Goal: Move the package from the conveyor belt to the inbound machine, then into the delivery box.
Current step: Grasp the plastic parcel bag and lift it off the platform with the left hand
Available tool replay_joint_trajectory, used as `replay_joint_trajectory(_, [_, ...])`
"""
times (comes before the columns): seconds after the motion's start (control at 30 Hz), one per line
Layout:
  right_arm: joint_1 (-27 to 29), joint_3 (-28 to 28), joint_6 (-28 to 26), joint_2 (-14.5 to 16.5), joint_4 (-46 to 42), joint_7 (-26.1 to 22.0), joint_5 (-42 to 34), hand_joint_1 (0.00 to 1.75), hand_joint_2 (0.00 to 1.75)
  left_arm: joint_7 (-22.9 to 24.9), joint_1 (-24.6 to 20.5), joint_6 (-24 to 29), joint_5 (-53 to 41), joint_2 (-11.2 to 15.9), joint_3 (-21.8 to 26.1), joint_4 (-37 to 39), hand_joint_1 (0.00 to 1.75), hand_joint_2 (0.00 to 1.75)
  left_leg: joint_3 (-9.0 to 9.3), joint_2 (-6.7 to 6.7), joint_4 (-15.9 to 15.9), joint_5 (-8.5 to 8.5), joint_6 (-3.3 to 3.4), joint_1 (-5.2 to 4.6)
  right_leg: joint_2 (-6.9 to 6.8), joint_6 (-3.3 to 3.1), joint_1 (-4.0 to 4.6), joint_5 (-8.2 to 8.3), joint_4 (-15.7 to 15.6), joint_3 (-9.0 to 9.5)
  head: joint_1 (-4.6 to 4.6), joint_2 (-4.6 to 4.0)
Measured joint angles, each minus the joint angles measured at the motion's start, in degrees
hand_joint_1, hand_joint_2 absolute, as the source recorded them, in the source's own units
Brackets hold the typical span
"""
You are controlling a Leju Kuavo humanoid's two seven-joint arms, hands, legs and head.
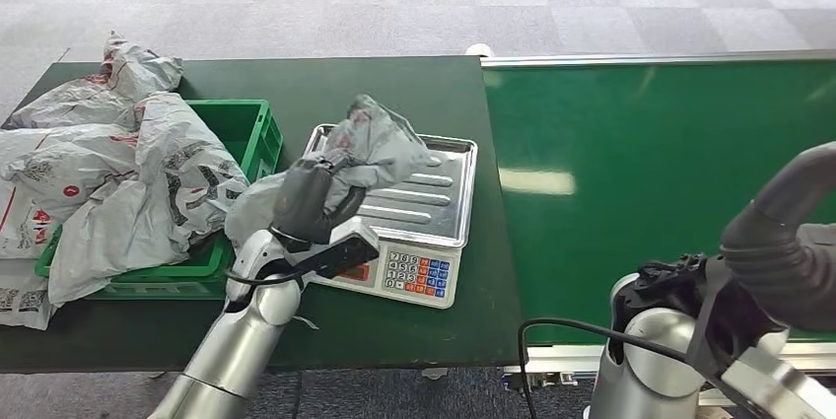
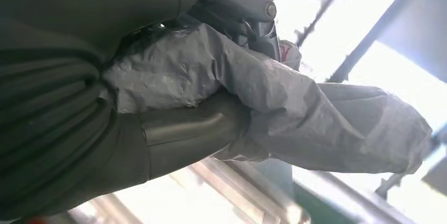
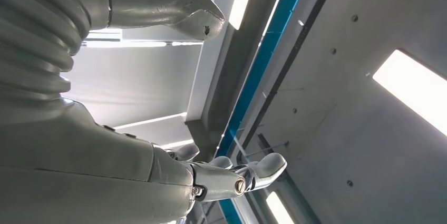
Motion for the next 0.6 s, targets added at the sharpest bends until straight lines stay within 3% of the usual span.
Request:
replay_joint_trajectory(0.1, [0.28, -0.01, 0.0, -0.1, 0.0, -0.05, -0.19, 0.0, 1.75, 0.43, -0.06, 5.41, 0.76, -0.12, 2.94, -3.45, 1.75, 1.75, 0.02, -0.01, 0.0, 0.0, 0.0, 0.0, -0.02, 0.0, 0.01, 0.0, 0.0, 0.01, -0.01, 0.0])
replay_joint_trajectory(0.33, [0.45, -0.02, 0.0, -0.14, 0.0, -0.05, -0.27, 0.0, 1.75, 0.5, 0.12, 6.7, 0.66, -0.17, 5.24, -6.82, 1.75, 1.75, 0.0, -0.02, 0.0, 0.01, 0.0, 0.01, -0.04, -0.01, -0.01, 0.0, 0.01, 0.03, 0.0, 0.0])
replay_joint_trajectory(0.43, [0.44, -0.03, 0.0, -0.14, 0.07, -0.05, -0.58, 0.0, 1.75, 1.17, 0.14, 11.86, -1.08, -0.08, 6.02, -7.65, 1.75, 1.75, -0.01, -0.02, 0.0, 0.01, 0.01, 0.01, -0.05, 0.0, -0.01, 0.0, 0.01, 0.04, 0.0, 0.0])
replay_joint_trajectory(0.53, [0.39, -0.03, 0.0, -0.14, 0.49, -0.05, -1.05, 0.0, 1.75, 3.42, 0.07, 18.72, -9.91, 0.17, 7.86, -9.08, 1.75, 1.75, -0.02, -0.02, 0.0, 0.01, 0.0, 0.02, -0.04, -0.01, 0.01, 0.0, 0.01, 0.03, -0.01, 0.0])
replay_joint_trajectory(0.6, [0.33, -0.03, 0.0, -0.14, 1.01, -0.05, -1.34, 0.0, 1.75, 6.21, 0.06, 20.47, -23.09, 0.15, 10.56, -11.09, 1.75, 1.75, -0.03, -0.02, 0.0, 0.01, 0.0, 0.03, -0.04, -0.01, 0.03, -0.01, 0.01, 0.04, 0.0, 0.0])
